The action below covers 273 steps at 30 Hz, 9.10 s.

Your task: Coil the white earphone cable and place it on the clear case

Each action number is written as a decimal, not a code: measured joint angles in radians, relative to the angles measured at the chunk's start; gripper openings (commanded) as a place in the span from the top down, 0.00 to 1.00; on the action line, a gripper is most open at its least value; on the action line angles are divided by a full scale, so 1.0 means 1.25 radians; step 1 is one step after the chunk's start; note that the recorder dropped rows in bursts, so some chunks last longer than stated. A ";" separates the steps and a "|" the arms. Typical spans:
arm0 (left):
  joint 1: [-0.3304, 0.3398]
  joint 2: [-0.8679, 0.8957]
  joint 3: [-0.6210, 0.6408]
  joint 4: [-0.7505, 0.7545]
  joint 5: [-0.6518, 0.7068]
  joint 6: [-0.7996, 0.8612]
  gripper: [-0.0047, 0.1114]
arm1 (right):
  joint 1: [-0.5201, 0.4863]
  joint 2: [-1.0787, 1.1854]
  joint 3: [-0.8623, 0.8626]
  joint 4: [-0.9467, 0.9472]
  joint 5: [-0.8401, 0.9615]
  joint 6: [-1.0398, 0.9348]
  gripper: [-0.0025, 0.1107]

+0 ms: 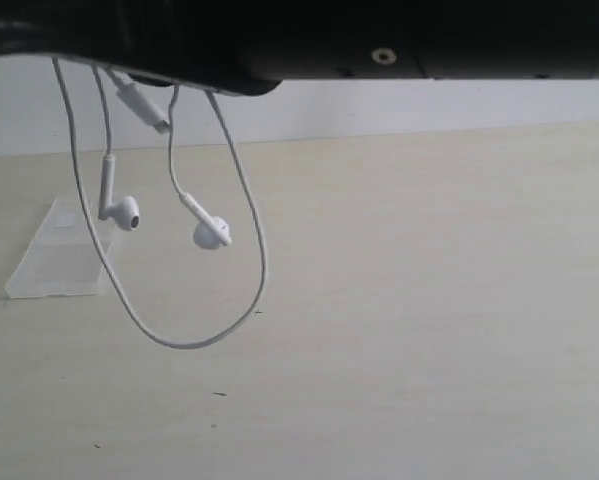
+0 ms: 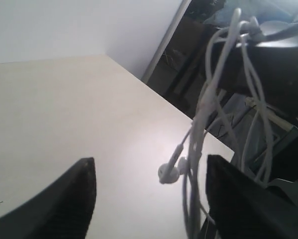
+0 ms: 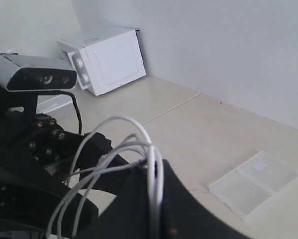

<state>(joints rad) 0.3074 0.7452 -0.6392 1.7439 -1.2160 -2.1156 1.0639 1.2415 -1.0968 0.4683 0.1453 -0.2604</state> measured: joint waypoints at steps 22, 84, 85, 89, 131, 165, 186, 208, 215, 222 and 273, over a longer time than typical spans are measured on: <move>0.000 0.000 -0.006 0.005 0.022 -0.002 0.43 | -0.071 -0.036 0.073 -0.029 0.008 0.021 0.98; 0.032 -0.057 0.032 0.007 0.417 0.040 0.69 | -0.125 0.825 -0.942 -0.423 0.707 -0.050 0.98; 0.032 -0.057 0.041 0.007 0.423 0.040 0.69 | -0.125 0.846 -0.967 -0.427 0.703 -0.050 0.98; 0.032 -0.057 0.080 0.007 0.428 0.040 0.69 | -0.125 0.910 -1.050 -0.433 0.662 -0.044 0.98; 0.032 -0.064 0.098 0.004 0.729 0.051 0.70 | -0.325 1.102 -1.158 0.594 0.473 -0.200 0.98; 0.032 -0.064 0.127 0.004 0.715 0.051 0.70 | -0.298 1.180 -1.158 0.566 0.480 -0.285 0.98; 0.032 -0.064 0.127 0.004 0.695 0.051 0.70 | -0.278 1.185 -1.158 0.543 0.375 -0.302 0.98; 0.032 -0.064 0.127 0.003 0.641 0.039 0.70 | -0.275 1.229 -1.158 0.666 0.381 -0.441 0.98; 0.032 -0.064 0.127 0.003 0.633 0.039 0.70 | -0.275 1.234 -1.158 0.668 0.368 -0.453 0.98; 0.032 -0.064 0.127 0.003 0.628 0.039 0.70 | -0.273 1.240 -1.158 0.665 0.376 -0.485 0.98; 0.046 0.611 -0.110 -0.004 0.747 0.096 0.96 | -0.323 0.982 -1.158 0.120 0.612 -0.089 0.98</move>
<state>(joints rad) 0.3654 1.5090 -0.7770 1.7393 -0.2821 -1.9952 0.6608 2.4685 -2.5439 0.6179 0.9101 -0.3719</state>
